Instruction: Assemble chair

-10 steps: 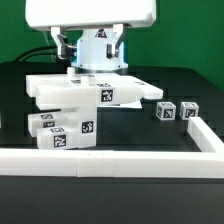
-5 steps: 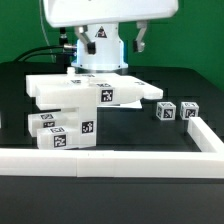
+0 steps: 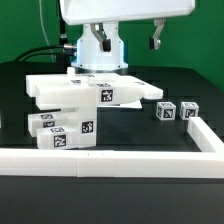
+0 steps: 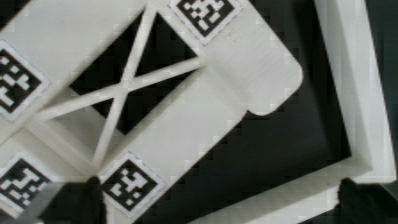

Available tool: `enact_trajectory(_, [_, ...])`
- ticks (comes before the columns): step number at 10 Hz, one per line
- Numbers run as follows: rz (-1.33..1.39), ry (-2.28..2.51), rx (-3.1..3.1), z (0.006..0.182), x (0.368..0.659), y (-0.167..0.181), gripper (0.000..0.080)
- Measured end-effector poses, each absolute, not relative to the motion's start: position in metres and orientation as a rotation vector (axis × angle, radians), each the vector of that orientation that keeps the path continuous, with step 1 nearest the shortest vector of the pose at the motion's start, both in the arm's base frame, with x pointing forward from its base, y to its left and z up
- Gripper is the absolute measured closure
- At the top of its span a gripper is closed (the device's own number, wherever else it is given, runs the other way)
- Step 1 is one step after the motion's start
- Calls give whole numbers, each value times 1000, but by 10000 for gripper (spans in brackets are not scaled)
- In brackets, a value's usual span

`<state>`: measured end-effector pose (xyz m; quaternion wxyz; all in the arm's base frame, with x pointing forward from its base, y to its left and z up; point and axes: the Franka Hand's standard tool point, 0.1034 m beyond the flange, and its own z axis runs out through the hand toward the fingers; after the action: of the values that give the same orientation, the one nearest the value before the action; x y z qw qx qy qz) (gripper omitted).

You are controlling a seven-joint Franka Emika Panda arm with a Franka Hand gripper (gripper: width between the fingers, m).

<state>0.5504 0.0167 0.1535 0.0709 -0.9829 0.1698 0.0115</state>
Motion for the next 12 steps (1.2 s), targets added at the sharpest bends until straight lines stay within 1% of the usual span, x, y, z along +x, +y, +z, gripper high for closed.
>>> enact_trajectory(1, [-13, 420, -2977, 158, 552, 29, 150])
enact_trajectory(2, [-40, 450, -2971, 157, 547, 48, 150])
enact_trajectory(4, [-55, 643, -2947, 147, 524, 103, 150])
enact_trajectory(5, [-77, 719, -2934, 136, 510, 126, 150])
enact_trajectory(9, [-78, 706, -2939, 134, 508, 126, 150])
enact_trajectory(10, [-108, 738, -2927, 129, 502, 137, 150])
enact_trajectory(11, [-86, 729, -2937, 121, 489, 153, 150])
enact_trajectory(12, [-78, 763, -2937, 113, 483, 165, 150])
